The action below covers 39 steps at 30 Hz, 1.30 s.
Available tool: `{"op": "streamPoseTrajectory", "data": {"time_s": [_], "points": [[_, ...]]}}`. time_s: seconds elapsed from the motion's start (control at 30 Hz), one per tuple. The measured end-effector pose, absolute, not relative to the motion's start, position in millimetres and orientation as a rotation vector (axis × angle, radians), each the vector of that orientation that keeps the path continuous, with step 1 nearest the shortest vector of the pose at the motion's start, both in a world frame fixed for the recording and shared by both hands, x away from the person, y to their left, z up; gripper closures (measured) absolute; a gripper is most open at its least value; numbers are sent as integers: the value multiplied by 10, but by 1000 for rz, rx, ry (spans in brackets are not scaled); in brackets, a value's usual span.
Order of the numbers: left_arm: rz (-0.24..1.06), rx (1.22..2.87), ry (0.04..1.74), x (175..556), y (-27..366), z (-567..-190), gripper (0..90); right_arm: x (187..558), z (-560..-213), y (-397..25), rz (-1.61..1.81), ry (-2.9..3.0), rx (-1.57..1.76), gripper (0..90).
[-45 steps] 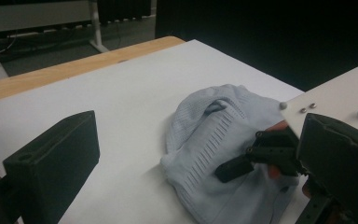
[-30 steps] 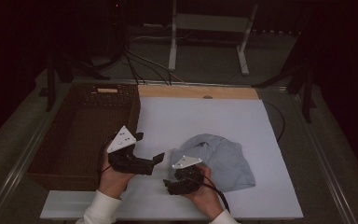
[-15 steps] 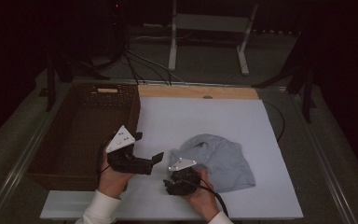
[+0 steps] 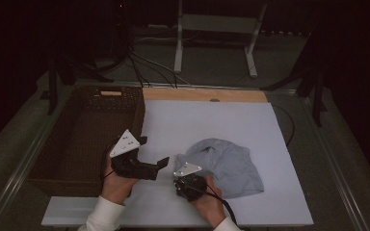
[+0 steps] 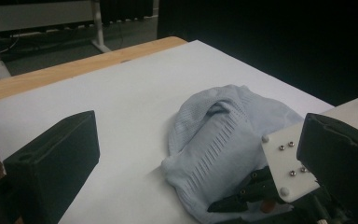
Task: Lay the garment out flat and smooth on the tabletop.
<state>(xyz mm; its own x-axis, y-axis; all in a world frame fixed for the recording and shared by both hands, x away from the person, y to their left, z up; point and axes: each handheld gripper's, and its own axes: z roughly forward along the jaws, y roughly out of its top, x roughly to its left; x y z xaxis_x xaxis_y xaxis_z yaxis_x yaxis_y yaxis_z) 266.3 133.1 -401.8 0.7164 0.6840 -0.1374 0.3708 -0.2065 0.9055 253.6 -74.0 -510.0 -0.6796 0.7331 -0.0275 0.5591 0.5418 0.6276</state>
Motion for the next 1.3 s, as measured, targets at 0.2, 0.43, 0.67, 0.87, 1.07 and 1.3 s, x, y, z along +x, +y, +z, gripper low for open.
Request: {"op": "streamPoseTrajectory", "data": {"time_s": [0.2, 0.43, 0.67, 0.87, 1.07, 1.3], "points": [[365, 1809, 834, 2664, 1364, -4004, 1, 2585, -5067, -796, 913, 2519, 1114, 848], [376, 1778, 850, 2662, 1405, -3993, 1, 2581, -4931, -787, 966, 2515, 1079, 850], [386, 1762, 857, 2660, 1430, -3982, 1, 2606, -4820, -750, 1029, 2508, 1074, 850], [397, 1737, 871, 2656, 1479, -3960, 1, 2620, -4709, -653, 1078, 2518, 1037, 851], [396, 1710, 884, 2658, 1508, -3957, 1, 2591, -4577, -527, 1129, 2521, 989, 851], [413, 1654, 910, 2648, 1605, -3921, 1, 2626, -4464, -530, 1193, 2521, 985, 852]]}}
